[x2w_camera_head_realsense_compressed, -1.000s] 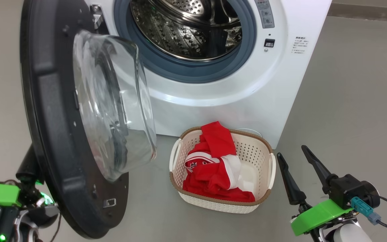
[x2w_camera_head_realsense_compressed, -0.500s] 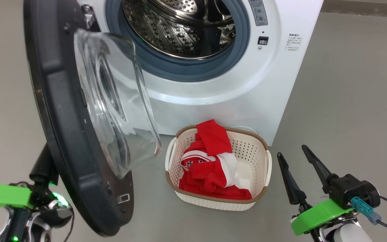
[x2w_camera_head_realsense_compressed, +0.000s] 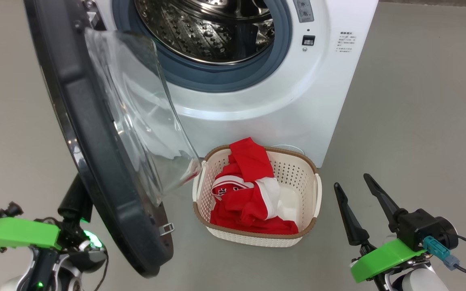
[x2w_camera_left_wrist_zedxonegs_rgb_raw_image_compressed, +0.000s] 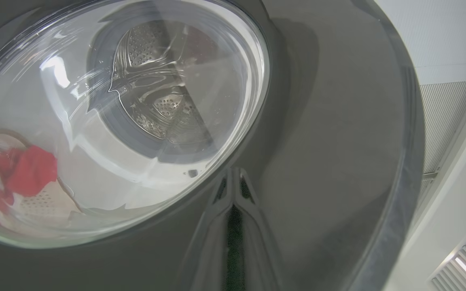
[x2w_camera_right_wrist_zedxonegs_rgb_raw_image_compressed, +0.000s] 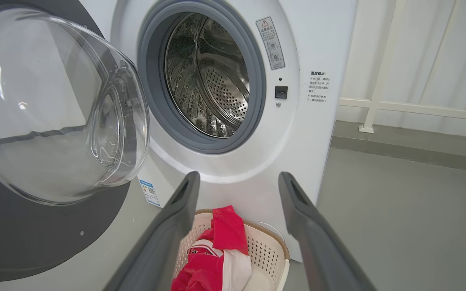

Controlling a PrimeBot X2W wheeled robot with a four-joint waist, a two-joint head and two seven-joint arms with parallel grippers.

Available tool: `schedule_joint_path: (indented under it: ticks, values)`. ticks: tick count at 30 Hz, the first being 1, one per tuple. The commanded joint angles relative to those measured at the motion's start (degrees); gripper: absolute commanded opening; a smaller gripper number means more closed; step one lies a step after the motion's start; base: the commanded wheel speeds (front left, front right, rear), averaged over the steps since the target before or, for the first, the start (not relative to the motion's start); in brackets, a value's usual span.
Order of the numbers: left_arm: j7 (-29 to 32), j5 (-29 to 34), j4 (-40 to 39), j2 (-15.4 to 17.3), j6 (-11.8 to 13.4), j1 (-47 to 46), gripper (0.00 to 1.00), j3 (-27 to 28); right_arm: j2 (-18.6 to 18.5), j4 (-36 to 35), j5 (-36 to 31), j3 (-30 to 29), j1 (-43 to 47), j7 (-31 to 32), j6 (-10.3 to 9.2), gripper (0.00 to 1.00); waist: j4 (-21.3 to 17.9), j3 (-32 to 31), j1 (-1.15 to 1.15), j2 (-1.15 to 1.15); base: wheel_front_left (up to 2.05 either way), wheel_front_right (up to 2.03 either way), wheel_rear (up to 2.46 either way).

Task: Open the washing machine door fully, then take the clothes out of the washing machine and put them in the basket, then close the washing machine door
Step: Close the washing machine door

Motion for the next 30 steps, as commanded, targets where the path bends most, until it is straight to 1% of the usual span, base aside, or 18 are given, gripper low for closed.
schedule_joint_path:
  ticks: [1,11,12,13,18,21,24,27,28,30]
  values:
    - [0.21,-0.42,-1.40,0.94,-0.89,-1.60,0.00,0.56,-0.05,-1.56,0.02,1.12,-1.72,-0.37,0.35,1.00,-0.16,0.18,0.00,0.00,0.00,0.00,0.00]
    - [-1.05,0.27,-0.59,1.20,-2.27,-1.50,0.00,0.35,-0.05,-1.50,0.28,0.99,-2.18,-0.37,0.35,1.00,-0.47,0.64,0.00,0.00,0.00,0.00,0.00]
    - [-1.03,0.60,-0.69,1.57,-2.56,-1.39,0.28,0.41,-0.05,-1.50,0.30,0.95,-2.17,-0.37,0.35,1.00,-0.44,0.64,0.00,0.00,0.00,0.00,0.00]
    - [-0.92,1.34,-0.78,2.22,-2.98,-1.19,1.00,0.28,-0.05,-1.50,0.31,0.88,-2.16,-0.37,0.35,1.00,-0.39,0.64,0.00,0.00,0.00,0.00,0.00]
    - [-2.02,4.22,-0.95,4.35,-4.14,0.07,1.00,1.00,-0.05,-1.51,0.36,0.47,-1.99,-0.37,0.35,1.00,0.09,0.62,0.00,0.00,0.00,0.00,0.00]
    - [-3.29,7.97,-1.40,6.46,-4.95,1.23,1.00,0.98,-0.05,-1.50,0.43,0.42,-1.93,-0.37,0.35,1.00,0.48,0.52,0.00,0.00,0.00,0.00,0.00]
    - [-6.68,14.46,-1.92,8.67,-6.01,2.34,1.00,0.66,-0.05,-1.48,0.48,0.53,-1.85,-0.37,0.35,1.00,0.88,0.44,0.00,0.00,0.00,0.00,0.00]
    - [-11.45,24.61,-2.24,11.86,-6.67,3.26,1.00,-0.74,-0.05,-1.47,0.48,0.47,-1.80,-0.37,0.35,1.00,1.28,0.33,0.00,0.00,0.00,0.00,0.00]
    - [-11.45,24.61,-2.24,11.86,-6.67,3.26,1.00,-0.74,-0.05,-1.47,0.48,0.47,-1.80,-0.37,0.35,1.00,1.28,0.33,0.00,0.00,0.00,0.00,0.00]
    - [-14.83,29.84,-2.47,12.57,-6.96,3.59,1.00,-1.67,-0.05,-1.47,0.52,0.48,-1.74,-0.37,0.35,1.00,1.52,0.16,0.00,0.00,0.00,0.00,0.00]
